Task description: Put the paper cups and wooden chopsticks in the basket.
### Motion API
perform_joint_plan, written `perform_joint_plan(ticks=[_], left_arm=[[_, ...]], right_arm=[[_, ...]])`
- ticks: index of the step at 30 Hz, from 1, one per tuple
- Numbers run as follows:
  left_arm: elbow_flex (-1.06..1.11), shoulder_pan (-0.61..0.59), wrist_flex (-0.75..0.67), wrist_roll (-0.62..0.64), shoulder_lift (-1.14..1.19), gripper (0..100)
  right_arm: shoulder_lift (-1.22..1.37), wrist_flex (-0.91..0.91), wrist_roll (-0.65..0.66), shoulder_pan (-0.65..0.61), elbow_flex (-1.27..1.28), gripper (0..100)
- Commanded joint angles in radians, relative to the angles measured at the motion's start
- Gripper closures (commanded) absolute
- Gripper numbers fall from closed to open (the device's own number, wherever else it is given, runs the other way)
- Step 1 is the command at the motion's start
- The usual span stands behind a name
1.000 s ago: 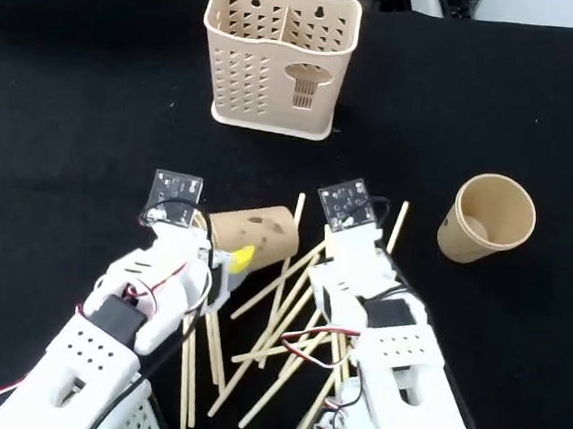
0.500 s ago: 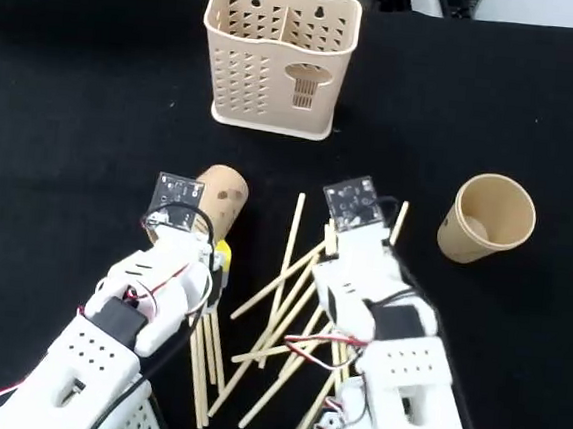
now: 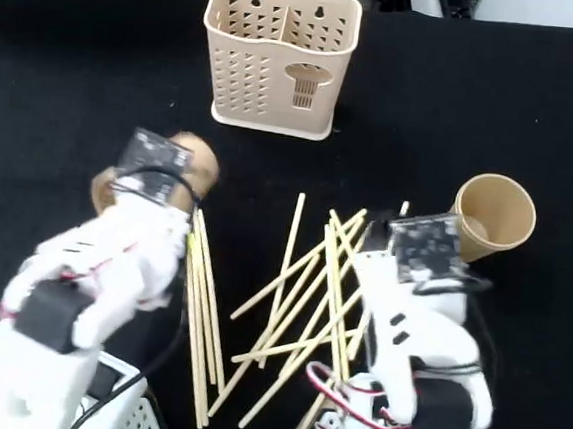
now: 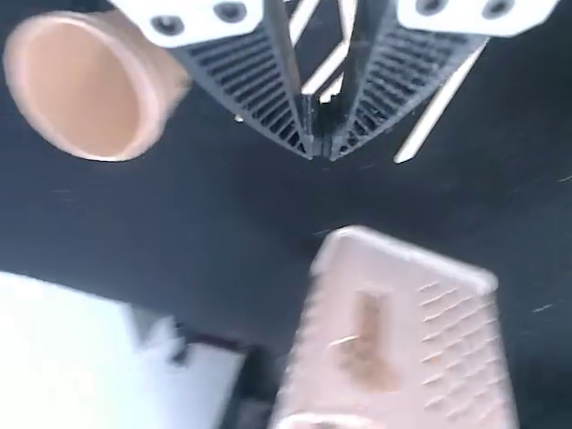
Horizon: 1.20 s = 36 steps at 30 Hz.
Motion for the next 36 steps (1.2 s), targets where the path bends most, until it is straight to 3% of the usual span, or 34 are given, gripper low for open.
perform_joint_plan(ticks=[1,9,19,31,36], left_arm=[[-0.236,-0.074,0.066,-0.072,0.040,97],[-0.587,-0.067,0.215,-0.074,0.390,97],[-1.072,0.314,0.327,-0.071,0.787,97],[-1.365,0.504,0.169,-0.078,1.145,97],[-1.377,0.538,0.066,-0.078,1.243,97]], right_arm=[[-0.010,-0.068,0.008,0.176,-0.081,98.6],[-0.008,-0.273,-0.035,0.545,-0.051,98.6],[-0.019,-0.358,-0.035,0.718,0.165,98.6],[-0.019,-0.362,-0.032,1.019,0.354,98.6],[-0.019,-0.362,-0.028,1.056,0.499,98.6]])
